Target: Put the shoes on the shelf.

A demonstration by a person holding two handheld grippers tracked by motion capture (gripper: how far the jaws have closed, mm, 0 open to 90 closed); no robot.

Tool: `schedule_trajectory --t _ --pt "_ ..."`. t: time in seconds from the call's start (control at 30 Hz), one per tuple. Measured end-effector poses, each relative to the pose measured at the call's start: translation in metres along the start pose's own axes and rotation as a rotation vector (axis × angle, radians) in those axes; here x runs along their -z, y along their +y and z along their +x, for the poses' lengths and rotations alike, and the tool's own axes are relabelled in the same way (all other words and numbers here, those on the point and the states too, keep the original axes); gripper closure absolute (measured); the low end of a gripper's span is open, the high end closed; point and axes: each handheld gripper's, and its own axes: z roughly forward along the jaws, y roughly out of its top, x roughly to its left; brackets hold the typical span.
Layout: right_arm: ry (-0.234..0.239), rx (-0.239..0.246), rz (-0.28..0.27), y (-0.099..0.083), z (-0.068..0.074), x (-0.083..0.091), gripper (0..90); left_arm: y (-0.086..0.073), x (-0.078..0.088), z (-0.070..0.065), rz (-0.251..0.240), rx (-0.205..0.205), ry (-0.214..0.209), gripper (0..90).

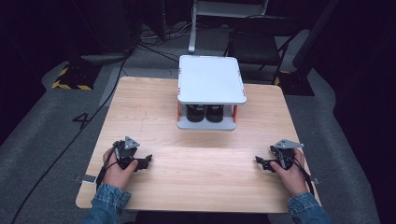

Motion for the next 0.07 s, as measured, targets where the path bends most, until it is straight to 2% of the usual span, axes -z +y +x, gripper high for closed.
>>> schedule_trajectory --t 0.07 --pt "0.0 0.0 0.0 0.0 0.0001 0.0 12.9 0.0 -0.0001 0.0001 0.001 0.001 0.0 13.5"
